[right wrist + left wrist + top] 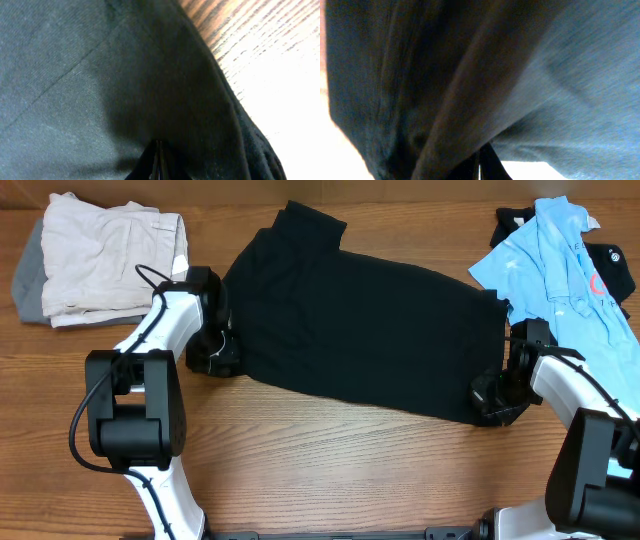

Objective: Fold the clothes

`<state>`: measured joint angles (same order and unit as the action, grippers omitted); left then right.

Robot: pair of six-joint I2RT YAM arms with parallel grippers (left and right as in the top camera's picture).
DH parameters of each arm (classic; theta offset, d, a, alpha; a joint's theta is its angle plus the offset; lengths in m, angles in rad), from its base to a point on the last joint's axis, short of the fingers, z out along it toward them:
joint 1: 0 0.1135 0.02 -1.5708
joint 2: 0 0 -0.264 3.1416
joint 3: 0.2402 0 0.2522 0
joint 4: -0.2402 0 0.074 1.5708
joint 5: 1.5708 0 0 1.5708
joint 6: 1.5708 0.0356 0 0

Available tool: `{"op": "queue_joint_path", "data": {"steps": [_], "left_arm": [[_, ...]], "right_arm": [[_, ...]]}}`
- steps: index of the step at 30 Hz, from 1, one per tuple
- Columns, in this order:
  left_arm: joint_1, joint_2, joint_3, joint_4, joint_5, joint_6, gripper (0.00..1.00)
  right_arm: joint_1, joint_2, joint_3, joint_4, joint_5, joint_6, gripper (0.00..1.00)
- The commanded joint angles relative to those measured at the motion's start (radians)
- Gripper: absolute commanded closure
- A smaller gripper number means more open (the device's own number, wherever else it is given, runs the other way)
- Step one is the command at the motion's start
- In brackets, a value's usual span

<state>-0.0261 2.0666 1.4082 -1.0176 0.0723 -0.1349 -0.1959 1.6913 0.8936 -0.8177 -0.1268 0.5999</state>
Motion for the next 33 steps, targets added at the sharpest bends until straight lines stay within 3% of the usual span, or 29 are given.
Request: {"op": "queue_joint_path", "data": {"steps": [1, 12, 21, 27, 33], "left_arm": [[0.034, 0.039, -0.051, -0.045, -0.084, -0.104, 0.96], [0.174, 0.039, -0.051, -0.198, -0.083, -0.135, 0.96], [0.185, 0.039, -0.051, -0.254, -0.083, -0.145, 0.96], [0.185, 0.000, -0.049, -0.262, -0.132, -0.175, 0.96], [0.183, -0.160, -0.032, -0.250, -0.169, -0.210, 0.96]], "right_arm": [[-0.003, 0.020, -0.038, 0.039, 0.031, 0.045, 0.96], [-0.111, 0.020, -0.034, 0.054, -0.021, -0.006, 0.96], [-0.137, 0.020, -0.031, 0.075, -0.021, 0.007, 0.96], [-0.185, 0.020, 0.057, -0.044, 0.068, 0.023, 0.96], [-0.206, 0.016, 0.259, -0.251, 0.059, 0.006, 0.96]]}}
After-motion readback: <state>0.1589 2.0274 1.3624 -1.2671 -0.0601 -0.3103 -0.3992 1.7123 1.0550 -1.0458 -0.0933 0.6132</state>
